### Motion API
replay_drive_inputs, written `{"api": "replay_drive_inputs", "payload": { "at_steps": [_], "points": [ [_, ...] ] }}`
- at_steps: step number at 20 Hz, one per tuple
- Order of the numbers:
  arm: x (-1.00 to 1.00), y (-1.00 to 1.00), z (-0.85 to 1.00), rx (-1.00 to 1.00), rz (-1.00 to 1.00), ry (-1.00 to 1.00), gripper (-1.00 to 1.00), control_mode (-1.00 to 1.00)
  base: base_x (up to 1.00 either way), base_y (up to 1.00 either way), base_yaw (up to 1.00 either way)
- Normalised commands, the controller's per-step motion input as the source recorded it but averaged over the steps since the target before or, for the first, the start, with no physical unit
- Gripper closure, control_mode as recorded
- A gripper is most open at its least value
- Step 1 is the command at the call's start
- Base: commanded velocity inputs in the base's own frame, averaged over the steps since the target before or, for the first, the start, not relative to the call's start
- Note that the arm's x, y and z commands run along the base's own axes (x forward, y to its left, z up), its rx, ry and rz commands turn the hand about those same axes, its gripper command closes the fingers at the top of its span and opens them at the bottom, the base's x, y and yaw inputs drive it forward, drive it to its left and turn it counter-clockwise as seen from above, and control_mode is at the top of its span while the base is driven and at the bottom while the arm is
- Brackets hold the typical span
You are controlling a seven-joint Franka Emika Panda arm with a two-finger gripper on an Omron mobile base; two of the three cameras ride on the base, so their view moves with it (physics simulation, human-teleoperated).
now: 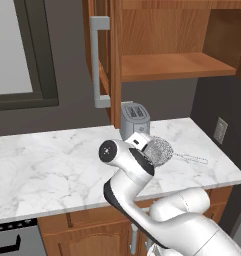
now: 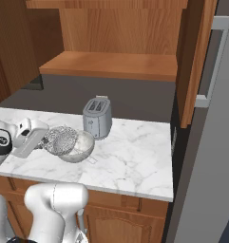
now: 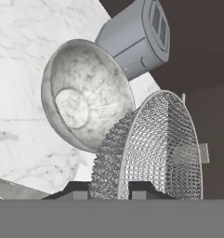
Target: Open the cabinet and setup a tea strainer by placing it in the bowl upright.
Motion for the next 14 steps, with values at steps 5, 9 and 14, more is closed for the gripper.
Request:
{"api": "replay_drive_inputs", "payload": {
  "at_steps": [5, 9, 14],
  "points": [
    [0.19, 0.00, -0.11, 0.00, 0.00, 0.01, 1.00, -1.00, 0.00, 0.00, 0.00],
    [0.18, -0.01, -0.06, 0.00, 0.00, 0.00, 1.00, -1.00, 0.00, 0.00, 0.00],
    [0.16, 0.00, -0.12, 0.00, 0.00, 0.02, 1.00, -1.00, 0.00, 0.00, 0.00]
  ]
}}
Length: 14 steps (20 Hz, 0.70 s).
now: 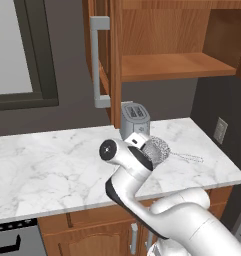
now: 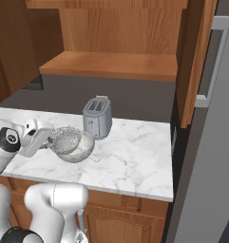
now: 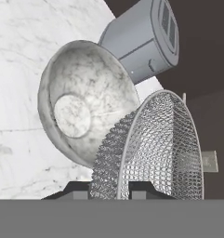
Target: Open the cabinet and setup a tea strainer by placing it in the bowl upright.
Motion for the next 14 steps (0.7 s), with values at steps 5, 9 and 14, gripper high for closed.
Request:
{"api": "replay_drive_inputs", "payload": {
  "at_steps": [5, 9, 14],
  "points": [
    [0.13, 0.00, -0.18, 0.00, 0.00, 0.04, 1.00, -1.00, 0.00, 0.00, 0.00],
    [0.09, 0.00, -0.20, 0.00, 0.00, 0.01, 1.00, -1.00, 0.00, 0.00, 0.00],
    [0.11, 0.00, -0.17, 0.00, 0.00, 0.00, 1.00, -1.00, 0.00, 0.00, 0.00]
  ]
}}
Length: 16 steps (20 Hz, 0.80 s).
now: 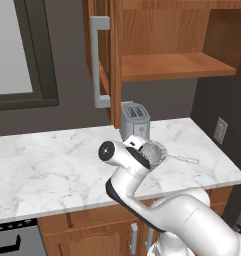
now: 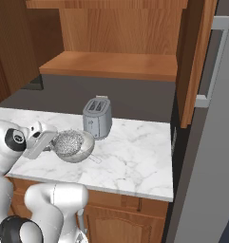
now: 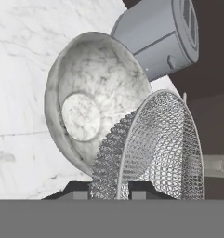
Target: Open the cabinet and setup a tea strainer by placing it in the bowl upright.
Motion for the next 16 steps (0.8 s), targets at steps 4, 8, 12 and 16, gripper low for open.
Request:
{"api": "replay_drive_inputs", "payload": {
  "at_steps": [4, 8, 12, 16],
  "points": [
    [0.13, 0.00, -0.14, 0.00, 0.00, 0.00, 1.00, -1.00, 0.00, 0.00, 0.00],
    [0.19, 0.00, -0.10, 0.00, 0.00, 0.00, 1.00, -1.00, 0.00, 0.00, 0.00],
    [0.19, 0.00, -0.02, 0.00, 0.00, 0.00, 1.00, -1.00, 0.00, 0.00, 0.00],
    [0.21, 0.00, 0.00, 0.00, 0.00, 0.00, 1.00, -1.00, 0.00, 0.00, 0.00]
  ]
}}
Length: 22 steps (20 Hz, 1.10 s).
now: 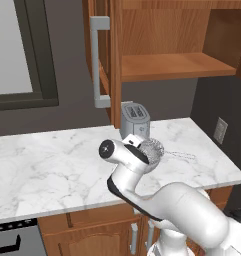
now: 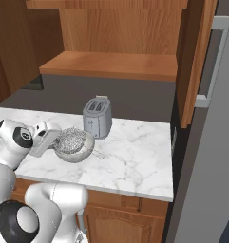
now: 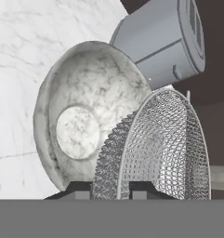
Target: Open the cabinet and setup a tea strainer by placing it in the bowl upright.
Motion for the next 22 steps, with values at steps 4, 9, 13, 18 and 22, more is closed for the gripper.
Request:
{"api": "replay_drive_inputs", "payload": {
  "at_steps": [4, 9, 13, 18, 22],
  "points": [
    [0.29, 0.00, -0.04, 0.00, 0.00, 0.00, 1.00, -1.00, 0.00, 0.00, 0.00],
    [0.19, 0.00, -0.18, 0.00, 0.00, 0.01, 1.00, -1.00, 0.00, 0.00, 0.00],
    [0.18, 0.06, -0.22, 0.00, 0.00, 0.00, 1.00, -1.00, 0.00, 0.00, 0.00],
    [0.21, 0.17, -0.12, 0.00, 0.00, 0.00, 1.00, -1.00, 0.00, 0.00, 0.00],
    [0.21, 0.20, -0.07, 0.00, 0.00, 0.00, 1.00, -1.00, 0.00, 0.00, 0.00]
  ]
}}
